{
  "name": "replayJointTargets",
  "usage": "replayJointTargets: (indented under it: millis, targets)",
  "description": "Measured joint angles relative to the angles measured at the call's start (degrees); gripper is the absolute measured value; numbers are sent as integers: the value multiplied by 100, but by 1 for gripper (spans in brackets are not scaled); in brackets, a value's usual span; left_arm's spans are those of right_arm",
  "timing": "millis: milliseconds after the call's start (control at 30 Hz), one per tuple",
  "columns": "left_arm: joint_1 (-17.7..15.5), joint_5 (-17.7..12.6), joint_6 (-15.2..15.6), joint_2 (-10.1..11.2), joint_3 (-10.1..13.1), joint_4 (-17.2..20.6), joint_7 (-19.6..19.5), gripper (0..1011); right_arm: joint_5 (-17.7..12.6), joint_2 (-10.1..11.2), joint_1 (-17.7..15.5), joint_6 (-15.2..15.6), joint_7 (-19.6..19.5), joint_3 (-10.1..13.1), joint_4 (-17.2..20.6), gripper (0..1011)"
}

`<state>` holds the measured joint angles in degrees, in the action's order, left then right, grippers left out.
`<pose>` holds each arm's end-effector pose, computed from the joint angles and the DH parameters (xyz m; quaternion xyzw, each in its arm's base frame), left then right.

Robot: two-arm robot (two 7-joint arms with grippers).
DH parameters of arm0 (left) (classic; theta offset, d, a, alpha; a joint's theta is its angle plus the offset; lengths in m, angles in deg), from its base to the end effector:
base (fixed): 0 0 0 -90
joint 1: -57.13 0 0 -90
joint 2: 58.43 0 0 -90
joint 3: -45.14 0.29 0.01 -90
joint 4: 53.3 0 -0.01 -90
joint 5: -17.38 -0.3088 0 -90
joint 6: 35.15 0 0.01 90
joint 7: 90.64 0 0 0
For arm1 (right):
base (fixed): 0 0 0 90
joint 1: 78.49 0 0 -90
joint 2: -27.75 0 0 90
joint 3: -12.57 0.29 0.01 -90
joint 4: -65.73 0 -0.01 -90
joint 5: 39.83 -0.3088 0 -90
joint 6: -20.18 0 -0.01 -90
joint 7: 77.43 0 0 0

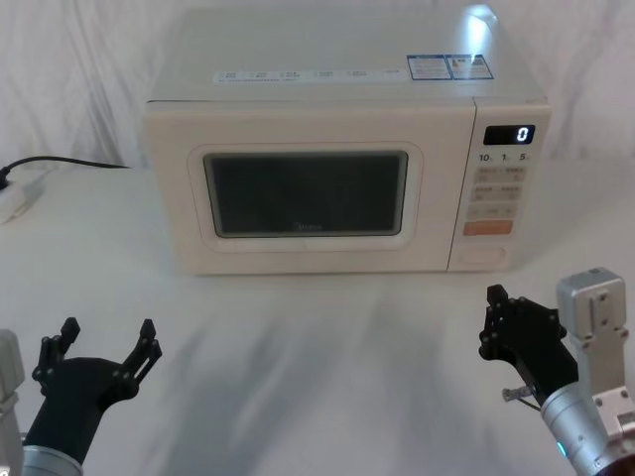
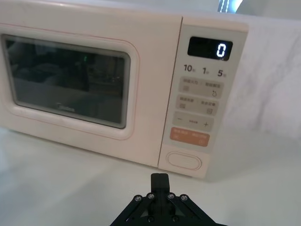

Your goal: Press the button to open the microwave door with one hand; close the microwave door with the other hand.

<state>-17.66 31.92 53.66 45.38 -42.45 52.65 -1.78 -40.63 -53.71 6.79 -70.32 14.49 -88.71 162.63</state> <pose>0.2530 0.0376 -0.2852 -0.0173 0.0064 0.6616 0.7496 0.2982 0.0245 -0.2937 -0.0300 -0.0501 -0.6144 0.7868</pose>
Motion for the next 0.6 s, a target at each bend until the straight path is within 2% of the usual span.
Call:
replayJointTargets:
  millis: [600]
  targets:
    - [0, 0, 0, 0, 0, 0, 0, 1001, 367, -214, 919, 226, 261, 151, -986, 0]
